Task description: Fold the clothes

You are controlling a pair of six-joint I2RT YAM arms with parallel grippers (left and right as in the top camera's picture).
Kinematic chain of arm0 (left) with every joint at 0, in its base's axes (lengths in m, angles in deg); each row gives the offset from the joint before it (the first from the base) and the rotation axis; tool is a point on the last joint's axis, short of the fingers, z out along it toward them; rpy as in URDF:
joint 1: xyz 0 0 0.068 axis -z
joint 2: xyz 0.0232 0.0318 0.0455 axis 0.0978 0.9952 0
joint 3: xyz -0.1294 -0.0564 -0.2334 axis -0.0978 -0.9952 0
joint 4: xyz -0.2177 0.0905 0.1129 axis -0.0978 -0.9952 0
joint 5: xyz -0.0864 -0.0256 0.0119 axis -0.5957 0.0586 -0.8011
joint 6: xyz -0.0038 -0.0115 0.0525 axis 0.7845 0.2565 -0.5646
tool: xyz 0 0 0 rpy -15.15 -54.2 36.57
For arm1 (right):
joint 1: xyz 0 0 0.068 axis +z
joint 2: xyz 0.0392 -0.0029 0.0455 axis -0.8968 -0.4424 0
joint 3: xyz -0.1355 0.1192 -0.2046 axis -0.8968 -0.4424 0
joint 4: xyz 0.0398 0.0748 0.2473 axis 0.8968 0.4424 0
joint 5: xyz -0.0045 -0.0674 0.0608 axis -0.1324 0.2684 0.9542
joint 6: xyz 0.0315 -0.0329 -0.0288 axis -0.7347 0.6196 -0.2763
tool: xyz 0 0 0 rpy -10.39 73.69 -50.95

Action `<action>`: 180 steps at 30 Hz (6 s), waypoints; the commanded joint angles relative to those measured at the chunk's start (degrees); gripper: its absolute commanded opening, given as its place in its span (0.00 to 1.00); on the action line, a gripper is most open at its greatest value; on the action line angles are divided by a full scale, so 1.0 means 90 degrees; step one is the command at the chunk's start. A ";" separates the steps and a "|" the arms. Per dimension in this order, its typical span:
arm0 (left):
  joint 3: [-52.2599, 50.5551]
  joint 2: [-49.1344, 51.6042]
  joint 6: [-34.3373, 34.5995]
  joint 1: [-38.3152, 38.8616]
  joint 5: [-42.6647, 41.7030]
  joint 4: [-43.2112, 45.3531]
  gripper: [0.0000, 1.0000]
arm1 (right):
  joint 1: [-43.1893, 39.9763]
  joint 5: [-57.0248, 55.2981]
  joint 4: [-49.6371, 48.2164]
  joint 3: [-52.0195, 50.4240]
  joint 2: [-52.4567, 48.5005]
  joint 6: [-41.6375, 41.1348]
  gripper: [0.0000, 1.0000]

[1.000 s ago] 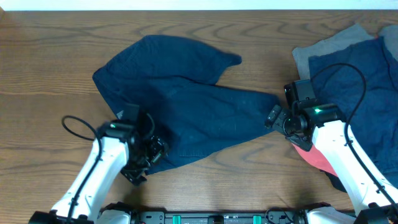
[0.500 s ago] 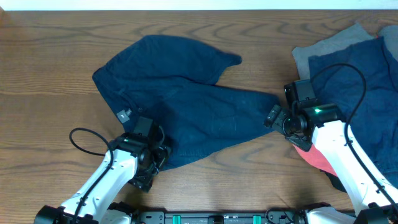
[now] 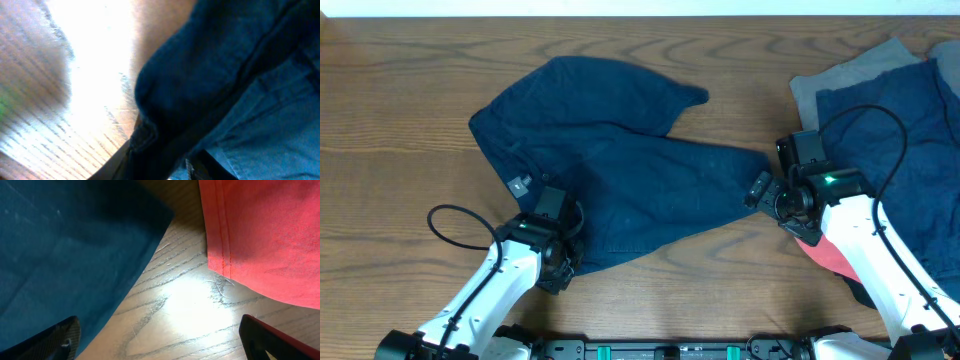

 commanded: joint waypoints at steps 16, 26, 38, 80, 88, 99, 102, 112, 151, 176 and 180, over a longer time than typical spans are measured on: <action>0.0051 -0.0947 -0.1302 0.0002 0.0146 -0.0814 0.06 | -0.0073 0.0338 -0.0066 -0.0287 -0.0024 -0.0321 0.99; 0.0214 -0.2059 -0.1756 0.0002 0.0554 -0.1370 0.06 | -0.0073 0.0508 -0.1938 -0.1445 -0.0024 -0.0736 0.89; 0.0214 -0.2339 -0.1826 0.0002 0.0551 -0.1979 0.06 | -0.0073 0.0811 -0.3519 -0.2268 -0.0027 -0.0738 0.74; 0.4119 -0.2358 -0.3687 0.0005 0.0549 -0.4532 0.06 | -0.1513 -0.0459 0.0991 0.1858 0.1690 0.1761 0.01; 0.4505 -0.2696 -0.3487 0.0002 0.0607 -0.5047 0.06 | -0.1571 -0.0325 0.0384 0.2803 0.1727 0.3016 0.01; 0.4471 -0.2467 -0.2766 0.0002 0.2484 -0.4160 0.06 | -0.1192 0.0835 -0.1052 0.2827 0.0767 0.3468 0.01; 0.4435 -0.2152 -0.2769 0.0005 0.2076 -0.4039 0.06 | -0.1054 0.0816 -0.0833 0.2827 0.0376 0.3463 0.01; 0.4080 -0.0624 -0.2965 0.0005 0.0364 -0.3327 0.25 | -0.1032 -0.0325 -0.0175 0.2827 0.0032 0.3405 0.01; 0.2892 0.3660 -0.4881 -0.0041 -0.0826 -0.0831 0.27 | -0.1282 -0.0777 0.1122 0.2827 0.0032 0.2909 0.01; 0.3317 0.3706 -0.5518 -0.1418 0.0100 0.3616 0.27 | 0.0117 0.0049 0.1647 0.2732 0.0027 0.1953 0.01; 0.4010 0.3706 -0.5850 -0.1469 -0.0015 0.2674 0.27 | 0.0151 0.0046 0.1729 0.2730 0.0027 0.1911 0.03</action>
